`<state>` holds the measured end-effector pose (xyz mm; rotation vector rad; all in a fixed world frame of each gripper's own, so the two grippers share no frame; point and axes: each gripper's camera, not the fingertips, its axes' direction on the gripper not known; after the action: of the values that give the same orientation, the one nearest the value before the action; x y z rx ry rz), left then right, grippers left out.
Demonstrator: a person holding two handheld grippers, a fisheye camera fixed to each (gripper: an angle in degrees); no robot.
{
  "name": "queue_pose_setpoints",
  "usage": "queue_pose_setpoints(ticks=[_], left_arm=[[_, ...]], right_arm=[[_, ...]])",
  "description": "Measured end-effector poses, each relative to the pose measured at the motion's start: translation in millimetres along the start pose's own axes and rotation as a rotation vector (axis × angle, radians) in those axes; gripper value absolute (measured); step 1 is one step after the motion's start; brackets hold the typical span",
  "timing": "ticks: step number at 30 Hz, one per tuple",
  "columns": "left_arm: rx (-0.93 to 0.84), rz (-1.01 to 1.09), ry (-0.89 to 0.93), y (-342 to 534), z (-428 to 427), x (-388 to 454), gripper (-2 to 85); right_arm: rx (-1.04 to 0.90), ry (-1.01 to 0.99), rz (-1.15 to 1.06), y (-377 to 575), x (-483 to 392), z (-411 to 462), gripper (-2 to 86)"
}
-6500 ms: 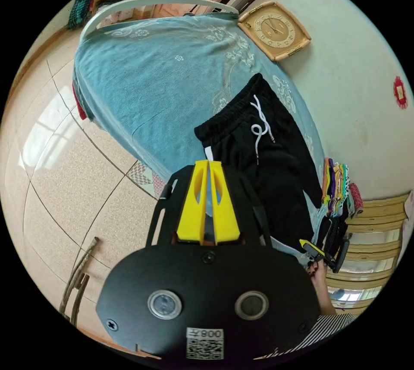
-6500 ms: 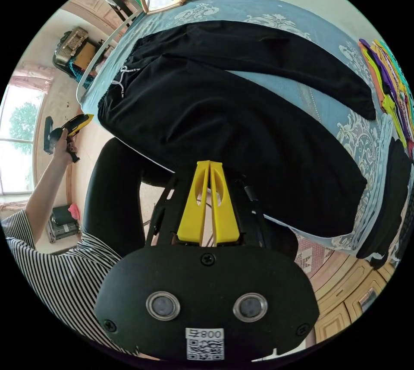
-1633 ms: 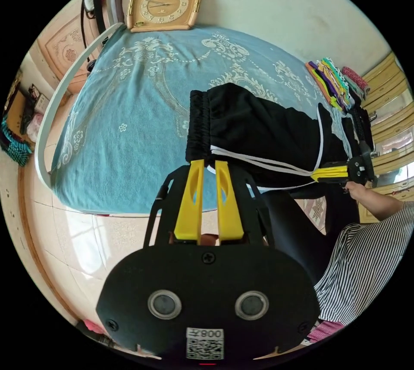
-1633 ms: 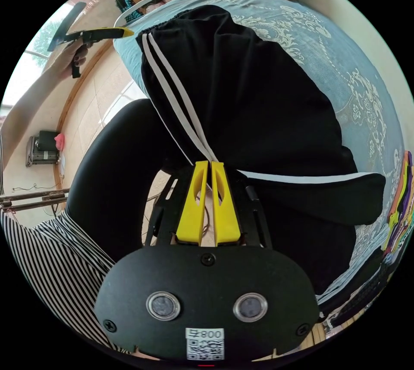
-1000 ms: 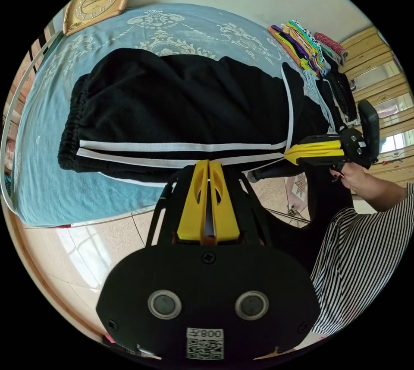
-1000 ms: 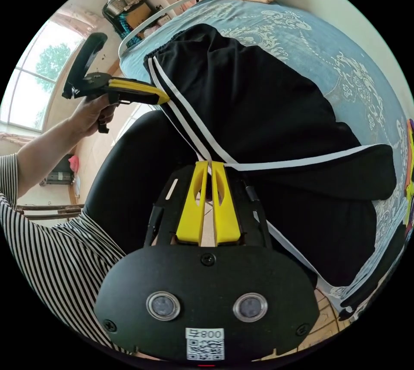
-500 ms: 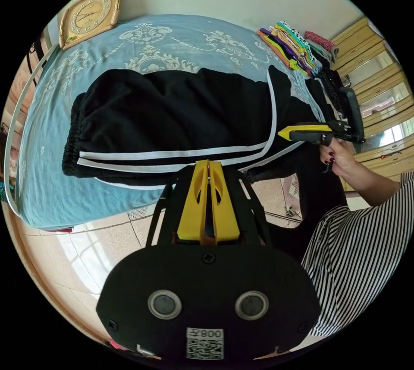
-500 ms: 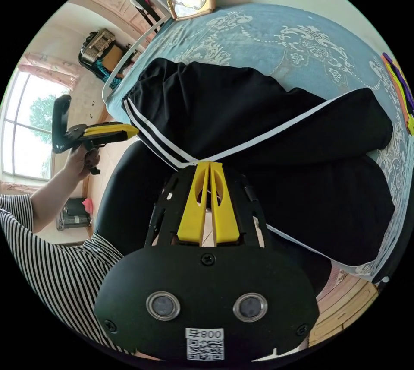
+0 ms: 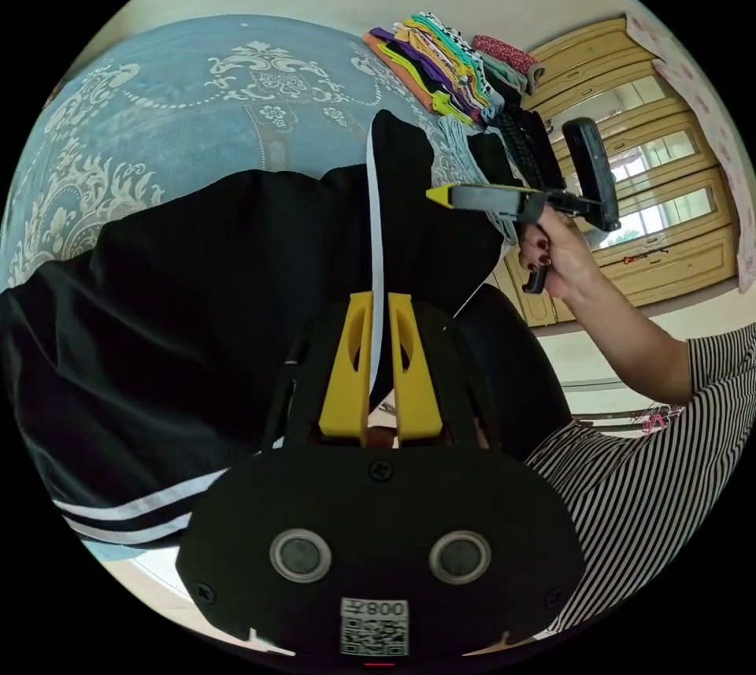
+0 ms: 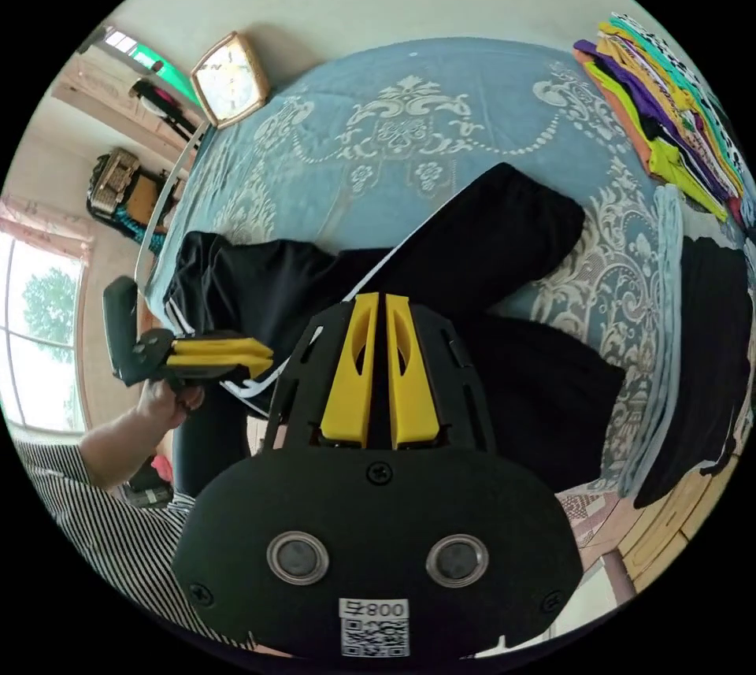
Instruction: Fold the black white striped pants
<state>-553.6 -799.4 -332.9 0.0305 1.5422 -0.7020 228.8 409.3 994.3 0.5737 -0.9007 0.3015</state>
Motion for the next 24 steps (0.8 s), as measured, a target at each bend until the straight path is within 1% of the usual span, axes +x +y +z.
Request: queue_pose_setpoints(ticks=[5,10,14,17,21,24], left_arm=[[-0.04,-0.001,0.014,-33.8,30.3,17.4,4.2],[-0.092,0.018,-0.004,-53.9,57.3,40.0,4.4],[-0.108,0.031,-0.006,-68.6,73.6,60.5,3.8],[-0.113,0.036,-0.013,-79.4,82.0,74.4,2.7],[-0.116,0.043,-0.019,-93.4,91.8,93.9,1.5],[-0.11,0.033,-0.012,-102.2,95.4,109.0,1.1]], right_arm=[[0.02,0.095,0.137,-82.6,44.2,-28.4,6.5],[-0.031,0.168,0.214,-126.7,60.9,-29.5,7.3],[-0.093,0.187,0.271,-141.7,72.9,-23.2,7.1],[-0.103,0.193,0.299,-145.6,75.6,-29.8,6.4],[-0.127,0.237,0.261,-146.4,71.6,-41.7,4.8],[-0.134,0.193,0.251,-142.8,76.1,-56.6,2.3]])
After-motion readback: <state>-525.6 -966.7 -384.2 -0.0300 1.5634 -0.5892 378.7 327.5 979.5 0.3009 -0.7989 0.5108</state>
